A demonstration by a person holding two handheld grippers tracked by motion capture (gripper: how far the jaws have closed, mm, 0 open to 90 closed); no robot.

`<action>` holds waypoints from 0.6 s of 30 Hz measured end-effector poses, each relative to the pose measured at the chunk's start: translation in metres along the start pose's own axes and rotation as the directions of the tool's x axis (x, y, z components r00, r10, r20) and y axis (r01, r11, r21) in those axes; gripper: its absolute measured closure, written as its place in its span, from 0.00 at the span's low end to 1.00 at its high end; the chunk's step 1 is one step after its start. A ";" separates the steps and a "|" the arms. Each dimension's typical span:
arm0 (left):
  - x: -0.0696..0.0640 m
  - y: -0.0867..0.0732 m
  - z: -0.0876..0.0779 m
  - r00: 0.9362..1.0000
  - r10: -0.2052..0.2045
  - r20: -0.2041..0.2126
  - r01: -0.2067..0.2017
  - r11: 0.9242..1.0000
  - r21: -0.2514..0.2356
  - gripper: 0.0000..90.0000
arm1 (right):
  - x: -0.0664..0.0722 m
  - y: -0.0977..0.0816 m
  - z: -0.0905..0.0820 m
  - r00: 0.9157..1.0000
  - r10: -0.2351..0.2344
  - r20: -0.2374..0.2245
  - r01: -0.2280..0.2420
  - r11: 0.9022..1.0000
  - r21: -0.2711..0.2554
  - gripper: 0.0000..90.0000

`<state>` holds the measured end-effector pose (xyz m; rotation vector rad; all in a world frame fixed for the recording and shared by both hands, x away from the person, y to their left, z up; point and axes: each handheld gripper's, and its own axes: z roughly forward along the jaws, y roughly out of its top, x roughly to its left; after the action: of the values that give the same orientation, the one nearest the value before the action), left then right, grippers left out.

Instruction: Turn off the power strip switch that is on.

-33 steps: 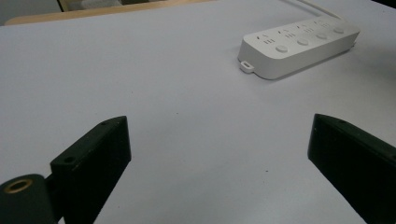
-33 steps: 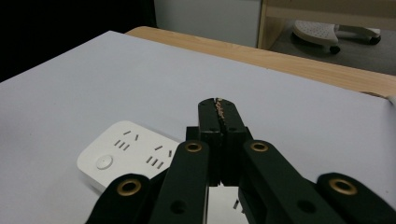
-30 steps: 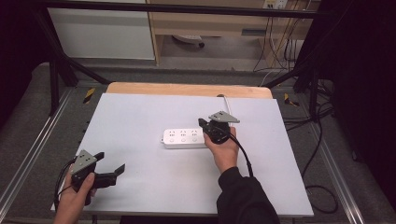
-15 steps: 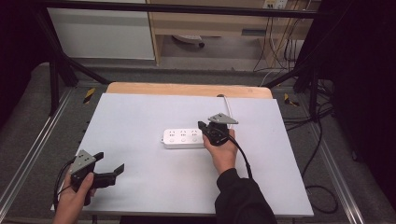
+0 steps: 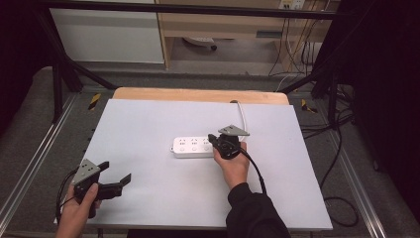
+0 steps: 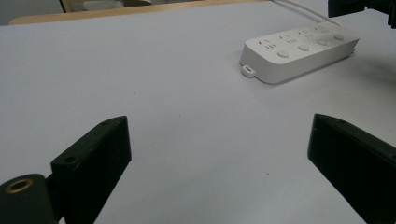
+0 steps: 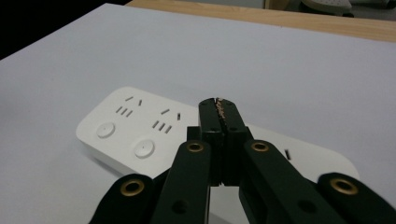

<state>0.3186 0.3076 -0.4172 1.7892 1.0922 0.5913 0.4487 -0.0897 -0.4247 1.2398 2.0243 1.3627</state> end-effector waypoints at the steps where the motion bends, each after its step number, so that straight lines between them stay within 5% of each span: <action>1: 0.000 0.000 0.000 1.000 0.000 0.001 0.000 1.000 0.001 0.07 | 0.000 -0.002 0.000 1.000 -0.002 -0.001 0.002 1.000 0.006 1.00; 18: 0.000 0.000 0.000 1.000 0.003 0.005 -0.003 1.000 0.004 0.07 | 0.006 -0.017 0.005 1.000 0.000 -0.010 0.001 1.000 0.028 1.00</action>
<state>0.3186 0.3073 -0.4173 1.7957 1.0883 0.5864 0.4419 -0.0841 -0.4412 1.2466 2.0568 1.3476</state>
